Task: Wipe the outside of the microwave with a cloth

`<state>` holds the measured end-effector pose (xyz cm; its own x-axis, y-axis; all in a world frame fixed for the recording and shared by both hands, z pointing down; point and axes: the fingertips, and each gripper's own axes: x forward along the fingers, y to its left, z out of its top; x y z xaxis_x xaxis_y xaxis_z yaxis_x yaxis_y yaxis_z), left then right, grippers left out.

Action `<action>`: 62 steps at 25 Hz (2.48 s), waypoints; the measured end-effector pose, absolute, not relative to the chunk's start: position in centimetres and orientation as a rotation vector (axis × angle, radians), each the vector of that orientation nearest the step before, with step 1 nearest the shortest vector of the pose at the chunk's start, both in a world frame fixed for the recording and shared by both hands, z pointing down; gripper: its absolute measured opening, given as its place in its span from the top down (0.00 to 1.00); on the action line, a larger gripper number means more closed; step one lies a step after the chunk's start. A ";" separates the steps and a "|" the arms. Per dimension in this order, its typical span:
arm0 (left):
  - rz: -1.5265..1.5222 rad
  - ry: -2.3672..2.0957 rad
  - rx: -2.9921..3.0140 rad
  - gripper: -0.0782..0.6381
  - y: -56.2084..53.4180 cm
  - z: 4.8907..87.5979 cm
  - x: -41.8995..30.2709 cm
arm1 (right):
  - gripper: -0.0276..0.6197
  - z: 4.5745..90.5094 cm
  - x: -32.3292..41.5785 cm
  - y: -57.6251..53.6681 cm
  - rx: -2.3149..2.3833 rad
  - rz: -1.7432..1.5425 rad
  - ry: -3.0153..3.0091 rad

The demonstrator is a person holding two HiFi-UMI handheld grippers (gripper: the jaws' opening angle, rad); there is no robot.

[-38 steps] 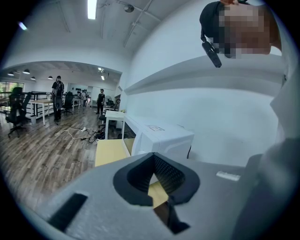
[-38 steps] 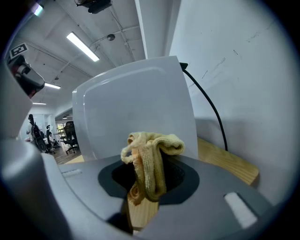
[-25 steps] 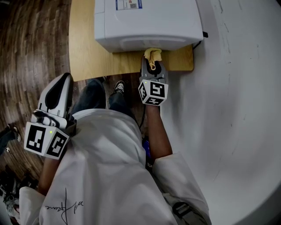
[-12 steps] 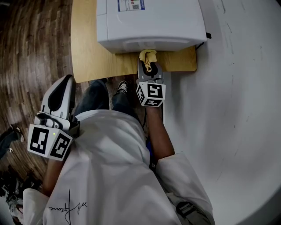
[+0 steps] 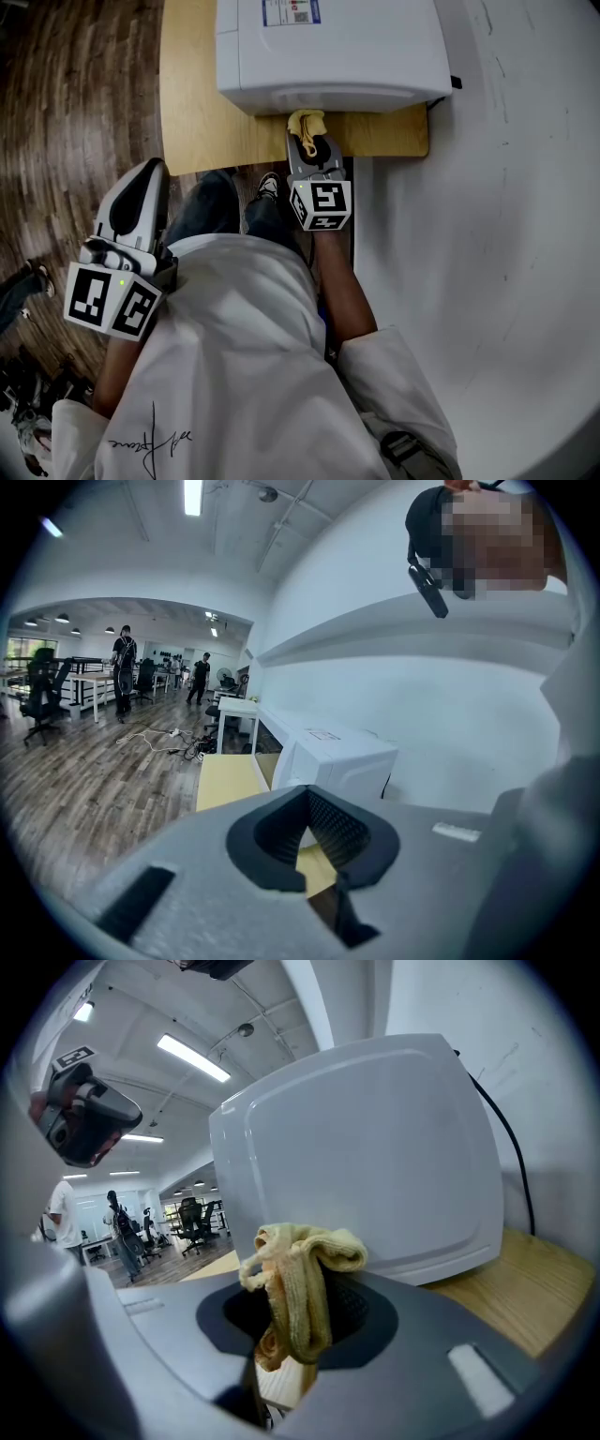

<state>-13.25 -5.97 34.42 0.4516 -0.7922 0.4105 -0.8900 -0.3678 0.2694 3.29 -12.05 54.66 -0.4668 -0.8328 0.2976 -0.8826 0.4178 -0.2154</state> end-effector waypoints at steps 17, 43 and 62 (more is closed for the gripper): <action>0.294 -1.452 2.240 0.90 -6.0 34.3 -13.8 | 0.78 55.5 -1.6 -11.4 1.272 0.487 -2.600; 0.280 -1.468 2.257 0.90 -5.8 34.9 -15.8 | 0.77 47.5 -8.5 -8.5 0.910 0.628 -2.792; 0.242 -1.416 2.308 0.90 -5.3 35.5 -16.2 | 0.77 40.1 -0.9 -6.3 1.131 0.500 -2.664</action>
<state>-16.25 -5.26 35.46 0.4658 -0.8090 0.3584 -0.8822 -0.3929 0.2595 -0.86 -6.26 40.08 -0.6855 -0.6569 0.3140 -0.7261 0.6489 -0.2274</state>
